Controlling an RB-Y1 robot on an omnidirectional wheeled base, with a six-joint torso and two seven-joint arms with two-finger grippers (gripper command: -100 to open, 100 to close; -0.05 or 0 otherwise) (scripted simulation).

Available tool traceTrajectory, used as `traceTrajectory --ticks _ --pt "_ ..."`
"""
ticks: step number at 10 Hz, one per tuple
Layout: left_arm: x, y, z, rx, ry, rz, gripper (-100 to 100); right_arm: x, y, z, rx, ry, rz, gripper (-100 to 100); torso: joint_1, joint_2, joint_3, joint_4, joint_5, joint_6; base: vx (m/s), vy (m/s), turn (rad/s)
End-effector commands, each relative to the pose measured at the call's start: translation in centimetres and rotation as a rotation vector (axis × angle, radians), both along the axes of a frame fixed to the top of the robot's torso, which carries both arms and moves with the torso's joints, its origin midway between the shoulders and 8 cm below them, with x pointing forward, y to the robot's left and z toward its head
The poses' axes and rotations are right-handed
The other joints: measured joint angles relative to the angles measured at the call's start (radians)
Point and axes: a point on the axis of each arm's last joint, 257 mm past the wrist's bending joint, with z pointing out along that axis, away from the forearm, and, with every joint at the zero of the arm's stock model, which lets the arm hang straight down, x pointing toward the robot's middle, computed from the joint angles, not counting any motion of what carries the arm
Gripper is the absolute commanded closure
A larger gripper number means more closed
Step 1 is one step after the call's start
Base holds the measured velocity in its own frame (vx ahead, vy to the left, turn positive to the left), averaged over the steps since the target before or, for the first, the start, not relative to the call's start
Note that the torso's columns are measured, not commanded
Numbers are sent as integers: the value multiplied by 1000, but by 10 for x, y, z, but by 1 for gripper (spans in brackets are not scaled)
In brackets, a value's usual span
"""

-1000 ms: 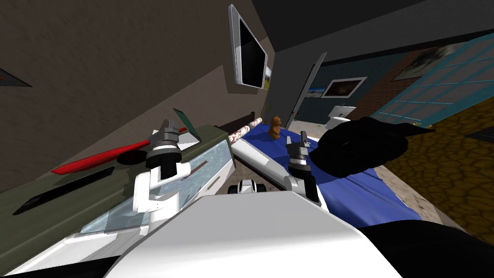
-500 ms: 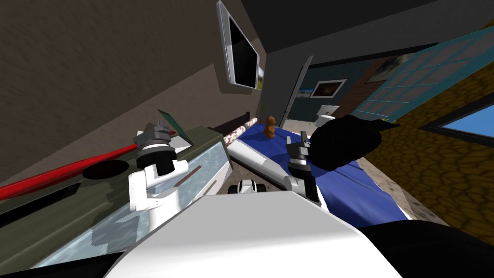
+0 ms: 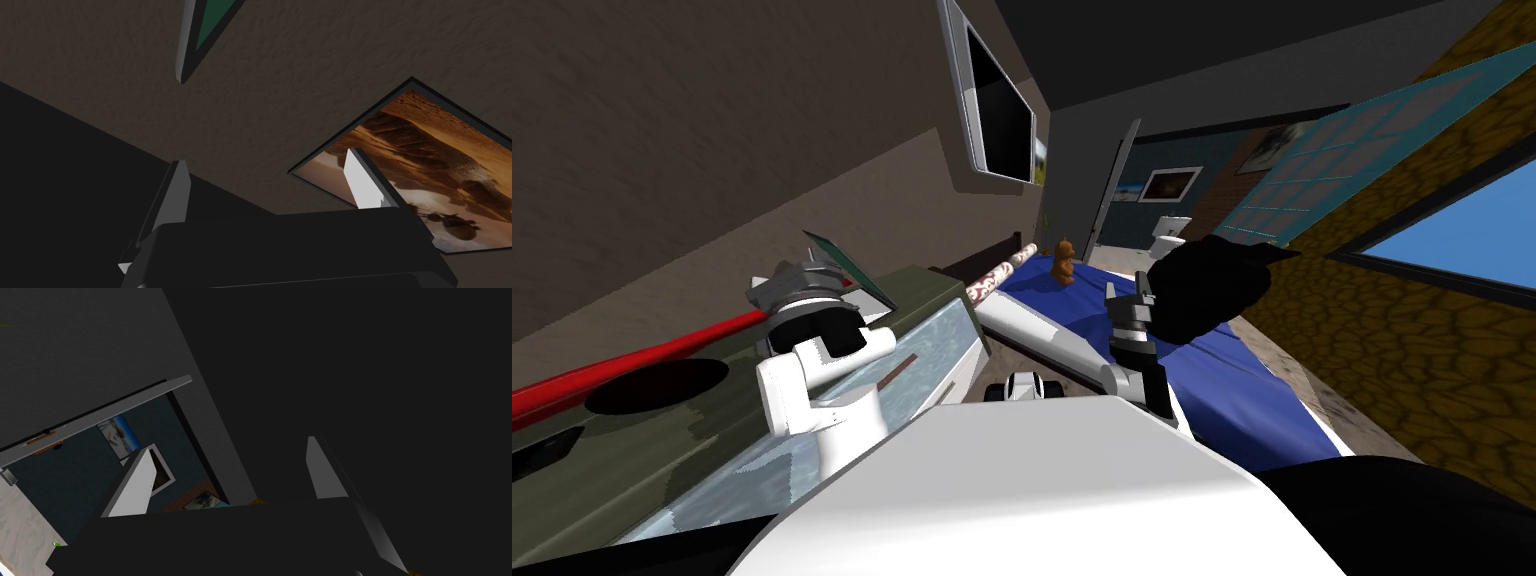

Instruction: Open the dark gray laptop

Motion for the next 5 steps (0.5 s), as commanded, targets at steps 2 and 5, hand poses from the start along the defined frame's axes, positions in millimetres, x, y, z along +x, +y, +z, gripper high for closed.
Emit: traceTrajectory --ticks 2,5 --pt "-27 27 6 -20 8 148 -100 0 0 0 0 0 0 0 0 -1 -1 0 0 0 30 2 -204" --pt "-43 42 4 -51 17 227 -100 0 0 0 0 0 0 0 0 0 0 0 0 0 23 2 -95"
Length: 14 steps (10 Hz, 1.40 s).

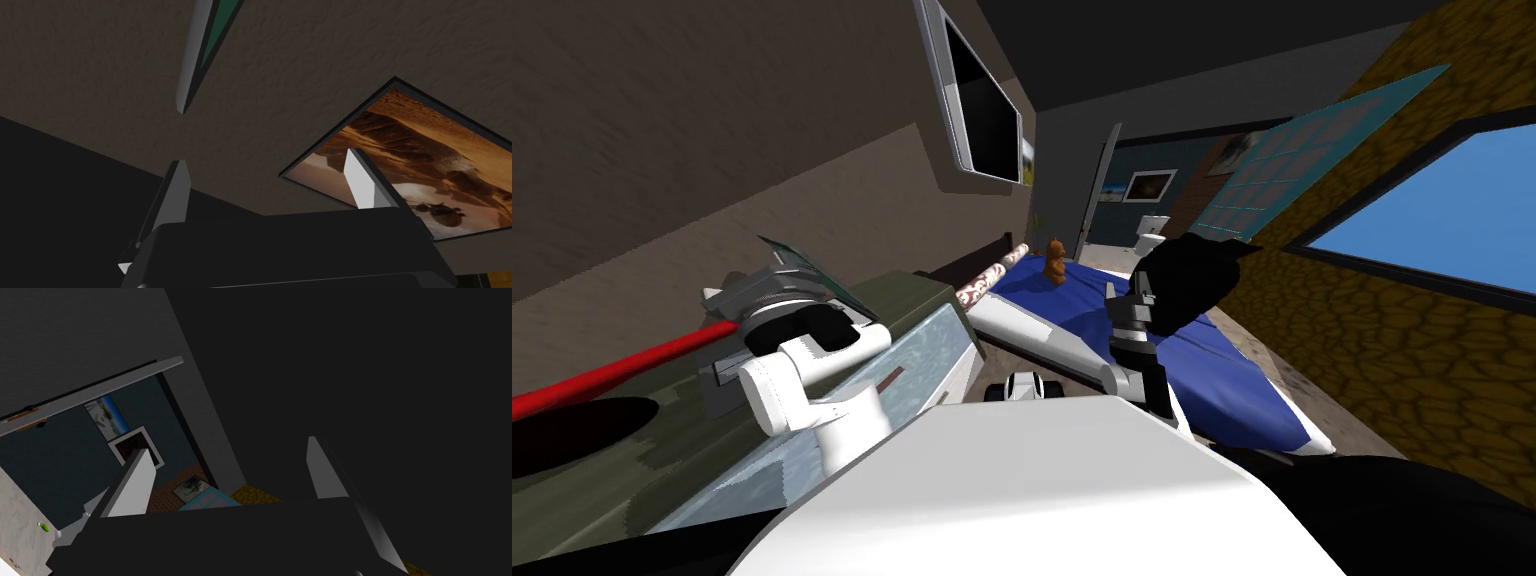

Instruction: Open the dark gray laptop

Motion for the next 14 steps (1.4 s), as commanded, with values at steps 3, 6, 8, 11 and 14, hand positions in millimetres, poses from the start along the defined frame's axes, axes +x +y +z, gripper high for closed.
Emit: traceTrajectory --ticks 3,6,8,11,14 --pt "-32 26 -1 -57 12 152 -100 0 0 0 0 0 0 0 -1 -1 -1 0 0 1 27 2 -170" --pt "-62 43 -1 -96 12 274 -100 0 0 0 0 0 0 0 0 -1 0 0 0 0 29 7 -175" --pt "-77 51 -2 -124 11 333 -100 0 0 0 0 0 0 0 0 0 0 0 0 0 26 3 -151" --pt "-93 59 -9 -169 14 397 -100 0 0 0 0 0 0 0 1 -2 -1 -1 1 1 24 3 -124" --pt "-120 67 -12 -221 7 493 -100 0 0 0 0 0 0 0 0 -1 0 0 0 0 22 10 -140"
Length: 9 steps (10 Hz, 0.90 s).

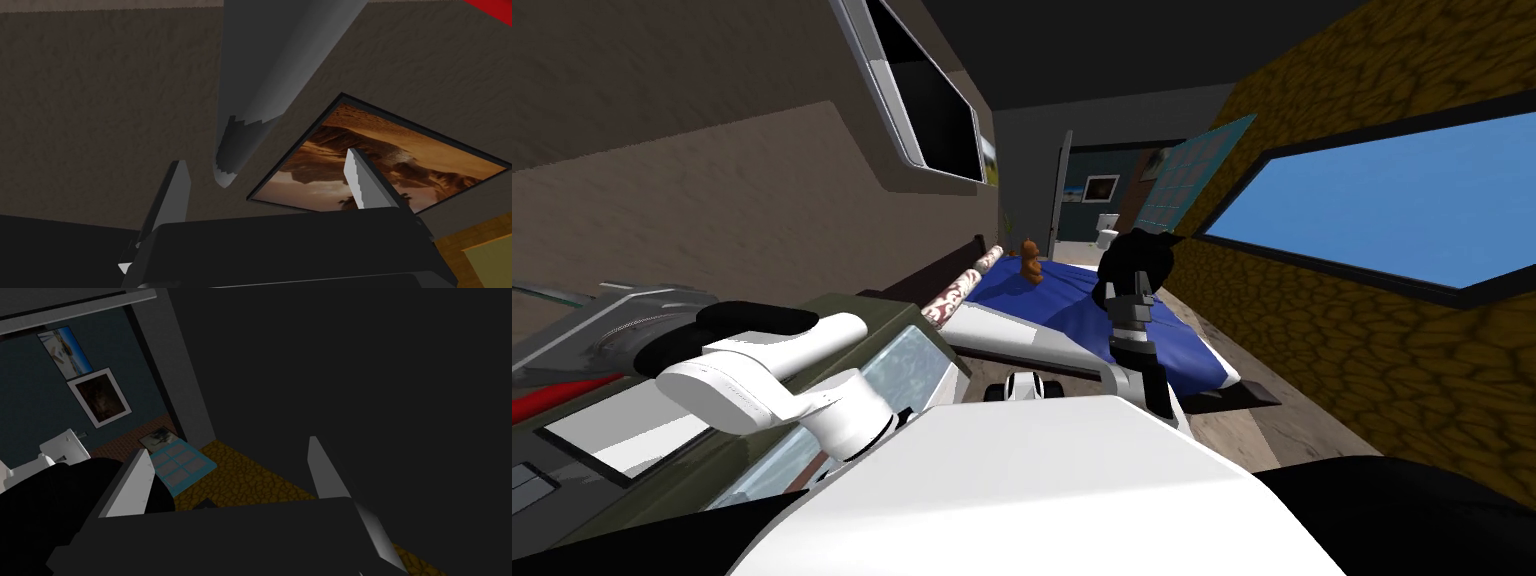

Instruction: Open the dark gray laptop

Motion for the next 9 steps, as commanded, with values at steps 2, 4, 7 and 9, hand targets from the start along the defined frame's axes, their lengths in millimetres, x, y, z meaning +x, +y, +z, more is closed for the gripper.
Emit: traceTrajectory --ticks 2,4,7,9 --pt "-37 9 -4 -66 -18 132 -100 0 0 0 0 0 0 0 -1 -1 0 0 0 1 33 11 -215" --pt "-55 12 -8 -104 -31 193 -100 0 0 0 0 0 0 0 -1 0 0 0 0 0 31 7 -154" --pt "-71 13 -10 -135 -45 247 -100 0 0 0 0 0 0 0 0 1 0 0 0 0 18 9 -106" --pt "-70 11 -3 -130 -43 241 -100 0 0 0 0 0 0 0 -1 1 0 0 0 0 -5 49 -15"
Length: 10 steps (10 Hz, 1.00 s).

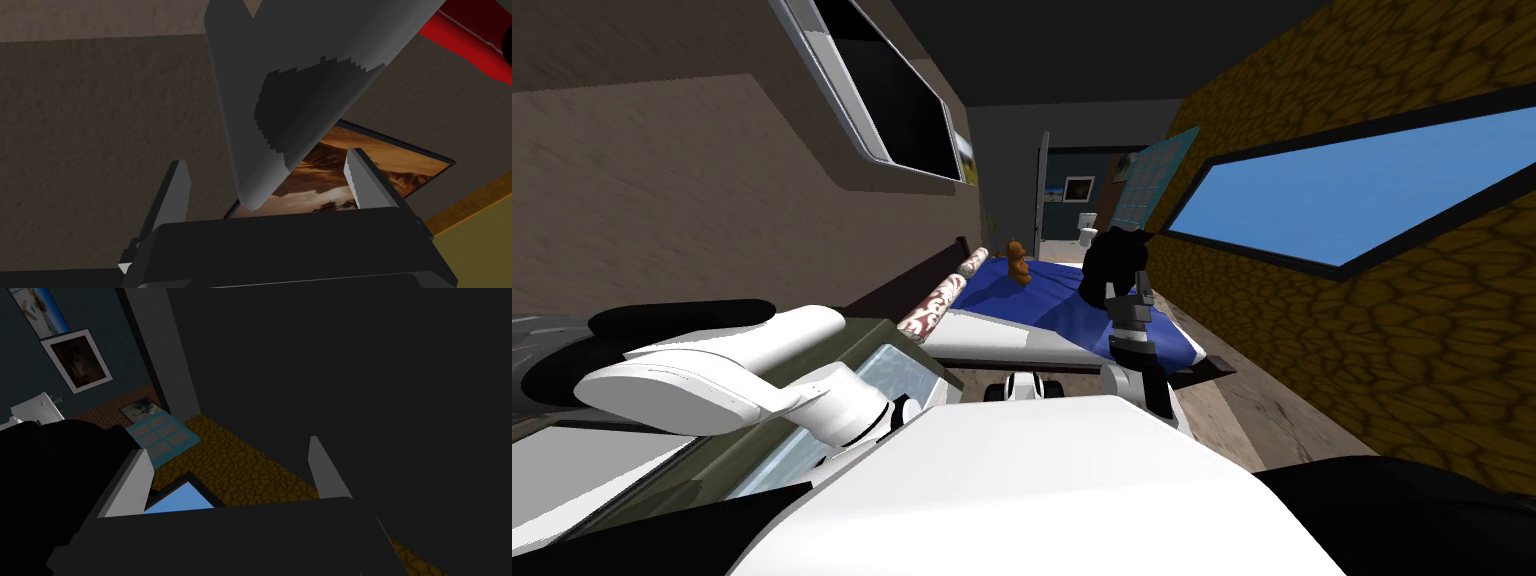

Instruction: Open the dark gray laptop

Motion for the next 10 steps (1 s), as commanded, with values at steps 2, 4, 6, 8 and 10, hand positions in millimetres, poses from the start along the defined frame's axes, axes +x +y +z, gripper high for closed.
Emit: traceTrajectory --ticks 2,4,6,8,10 --pt "-1 -1 4 1 -1 1 100 0 0 0 0 0 0 0 2 0 0 0 1 0 -6 37 -6" --pt "-9 -6 3 -8 -118 -5 100 0 0 0 0 0 0 0 -2 1 1 1 -2 0 -52 26 20" --pt "-13 -10 1 -15 -196 -9 100 0 0 0 0 0 0 0 -1 4 5 2 2 -2 -64 25 12" --pt "-18 -13 -1 -21 -274 -12 100 0 0 0 0 0 0 0 0 4 5 2 3 -2 -62 17 15" --pt "-22 -17 -2 -27 -352 -14 100 0 0 0 0 0 0 0 1 2 3 1 2 -2 -51 15 20"
